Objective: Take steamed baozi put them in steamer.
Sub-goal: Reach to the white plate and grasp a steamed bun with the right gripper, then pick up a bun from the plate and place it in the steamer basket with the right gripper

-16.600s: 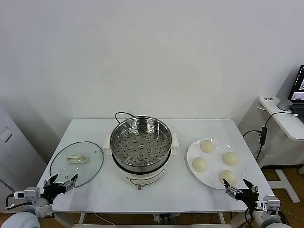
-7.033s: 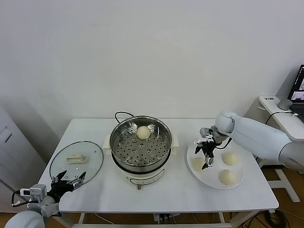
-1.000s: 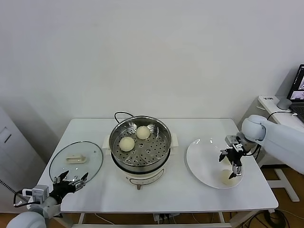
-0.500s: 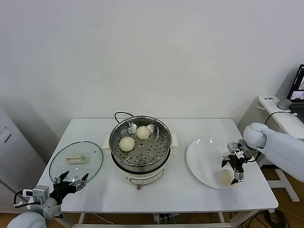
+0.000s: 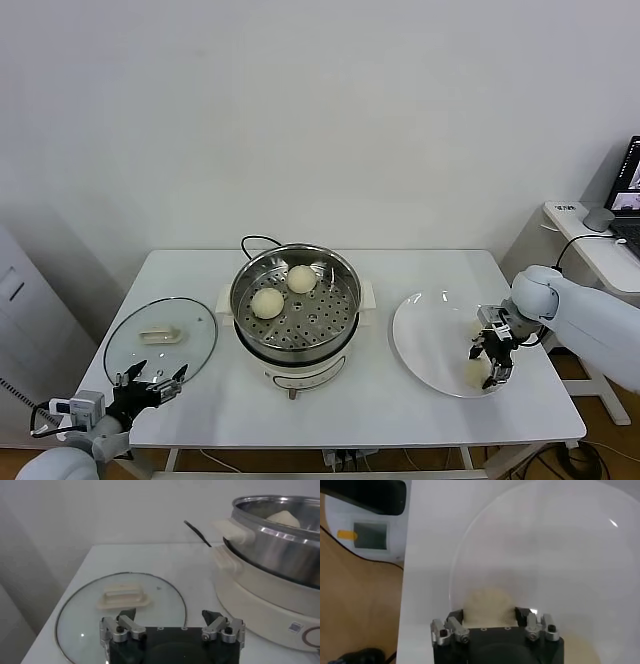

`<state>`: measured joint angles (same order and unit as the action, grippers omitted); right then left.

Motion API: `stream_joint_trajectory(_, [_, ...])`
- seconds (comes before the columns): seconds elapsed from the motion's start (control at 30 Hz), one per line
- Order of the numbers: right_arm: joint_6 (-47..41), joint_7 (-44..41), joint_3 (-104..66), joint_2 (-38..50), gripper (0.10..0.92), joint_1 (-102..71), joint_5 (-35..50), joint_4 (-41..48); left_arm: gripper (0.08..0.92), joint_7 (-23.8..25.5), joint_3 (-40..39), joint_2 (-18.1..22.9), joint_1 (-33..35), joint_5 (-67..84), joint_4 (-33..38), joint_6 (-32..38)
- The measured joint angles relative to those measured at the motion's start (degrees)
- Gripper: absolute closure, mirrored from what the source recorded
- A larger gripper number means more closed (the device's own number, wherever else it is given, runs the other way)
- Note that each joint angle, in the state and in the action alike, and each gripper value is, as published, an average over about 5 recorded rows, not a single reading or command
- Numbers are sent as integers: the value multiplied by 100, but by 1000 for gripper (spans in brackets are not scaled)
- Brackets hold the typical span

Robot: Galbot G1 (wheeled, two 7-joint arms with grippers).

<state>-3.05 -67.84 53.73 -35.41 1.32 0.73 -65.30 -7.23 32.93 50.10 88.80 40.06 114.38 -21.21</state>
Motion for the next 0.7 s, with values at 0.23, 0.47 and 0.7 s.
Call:
stream_joint_trajectory(0.23, [-27, -46, -37, -7, 509, 21, 25, -18, 177, -7, 0, 11, 0, 0, 28, -12])
stream_joint_trajectory(0.47, [-14, -119, 193, -23, 512, 384, 231, -132, 177, -17, 0, 19, -2, -4, 54, -24])
stream_joint_trajectory(0.7, [215, -164, 523, -337, 509, 1252, 599, -126, 177, -22, 0, -8, -4, -6, 71, -28])
